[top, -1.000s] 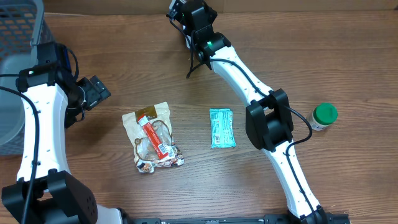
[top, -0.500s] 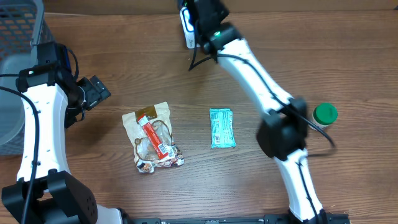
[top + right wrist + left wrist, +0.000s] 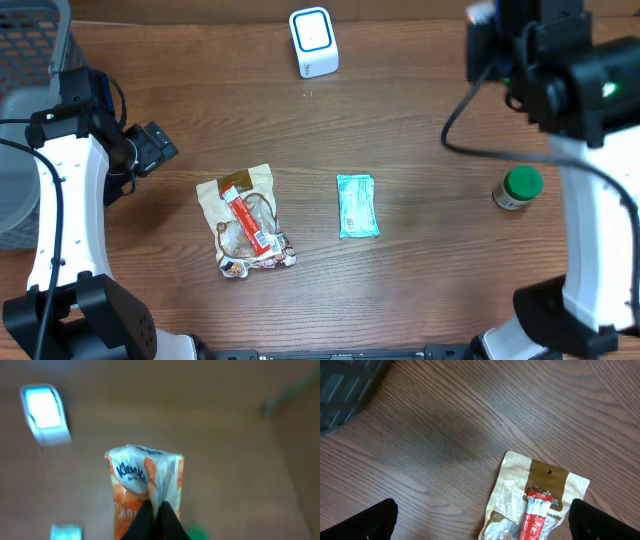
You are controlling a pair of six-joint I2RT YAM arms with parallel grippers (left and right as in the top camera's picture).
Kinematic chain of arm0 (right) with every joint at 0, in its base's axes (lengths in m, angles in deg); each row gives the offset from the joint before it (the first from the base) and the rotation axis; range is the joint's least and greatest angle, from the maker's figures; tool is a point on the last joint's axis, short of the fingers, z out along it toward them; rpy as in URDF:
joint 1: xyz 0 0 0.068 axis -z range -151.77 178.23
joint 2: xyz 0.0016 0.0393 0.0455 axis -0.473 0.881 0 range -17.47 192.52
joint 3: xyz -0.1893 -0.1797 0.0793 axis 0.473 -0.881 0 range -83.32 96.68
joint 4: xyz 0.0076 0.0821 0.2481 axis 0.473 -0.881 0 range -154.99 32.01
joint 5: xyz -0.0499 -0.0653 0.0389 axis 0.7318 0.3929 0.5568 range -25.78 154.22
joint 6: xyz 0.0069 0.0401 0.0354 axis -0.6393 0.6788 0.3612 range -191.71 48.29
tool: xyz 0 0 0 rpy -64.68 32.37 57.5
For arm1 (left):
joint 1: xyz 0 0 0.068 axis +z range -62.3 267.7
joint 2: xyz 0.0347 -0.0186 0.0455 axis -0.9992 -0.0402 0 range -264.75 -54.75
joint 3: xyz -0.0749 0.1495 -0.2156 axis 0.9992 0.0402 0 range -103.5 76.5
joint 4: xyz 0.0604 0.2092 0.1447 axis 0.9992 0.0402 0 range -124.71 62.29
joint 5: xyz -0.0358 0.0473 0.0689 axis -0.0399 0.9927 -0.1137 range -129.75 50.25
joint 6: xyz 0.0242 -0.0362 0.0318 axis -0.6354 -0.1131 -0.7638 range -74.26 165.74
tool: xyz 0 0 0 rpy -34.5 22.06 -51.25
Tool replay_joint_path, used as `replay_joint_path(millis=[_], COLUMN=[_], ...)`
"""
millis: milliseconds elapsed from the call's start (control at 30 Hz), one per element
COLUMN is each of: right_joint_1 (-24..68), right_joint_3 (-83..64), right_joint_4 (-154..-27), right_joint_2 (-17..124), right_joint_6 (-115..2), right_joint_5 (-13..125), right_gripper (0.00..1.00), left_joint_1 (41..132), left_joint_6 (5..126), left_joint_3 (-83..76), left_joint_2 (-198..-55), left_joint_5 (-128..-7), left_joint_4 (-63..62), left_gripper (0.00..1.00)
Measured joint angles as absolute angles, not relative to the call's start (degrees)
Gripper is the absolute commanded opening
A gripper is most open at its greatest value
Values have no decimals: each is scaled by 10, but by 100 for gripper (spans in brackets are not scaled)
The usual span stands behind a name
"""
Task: Scan the item barcode
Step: 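Move the Kleenex pack right and set it down by the jar, then move the right gripper over the teal pack and grasp it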
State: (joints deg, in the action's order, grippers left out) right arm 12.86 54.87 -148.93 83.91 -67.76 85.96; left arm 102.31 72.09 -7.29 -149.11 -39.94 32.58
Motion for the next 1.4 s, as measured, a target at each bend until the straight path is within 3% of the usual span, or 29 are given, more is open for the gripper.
replay_joint_path(millis=[233, 500, 533, 600, 633, 667, 900, 1100, 1400], right_joint_1=[223, 280, 282, 286, 287, 289, 291, 285, 193], right_joint_3=[409, 170, 141, 86, 67, 49, -3, -4, -46], right_joint_4=[-1542, -1418, -1391, -1343, -1323, -1301, -1225, -1193, -1184], right_joint_2=[884, 887, 887, 887, 887, 887, 887, 887, 887], right_joint_6=[-617, -600, -599, -595, -594, -597, -599, -598, -592], right_joint_5=[784, 768, 766, 764, 764, 762, 746, 598, 494], right_gripper=[4, 7, 11, 40, 49, 52, 52, 43, 41], left_joint_1=[1023, 1023, 1023, 1023, 1023, 1023, 1023, 1023, 1023], left_joint_6=[721, 721, 721, 721, 721, 721, 721, 721, 721], left_joint_3=[-73, -73, -73, -73, -73, -73, -73, -73, -73], left_joint_2=[-1491, -1491, -1491, -1491, -1491, -1491, -1491, -1491, -1491], left_joint_5=[-399, -399, -400, -399, -399, -399, -399, -399, -399], left_joint_4=[326, 327, 326, 326, 326, 326, 326, 326, 326], left_gripper=[100, 100, 100, 100, 100, 100, 100, 100, 100])
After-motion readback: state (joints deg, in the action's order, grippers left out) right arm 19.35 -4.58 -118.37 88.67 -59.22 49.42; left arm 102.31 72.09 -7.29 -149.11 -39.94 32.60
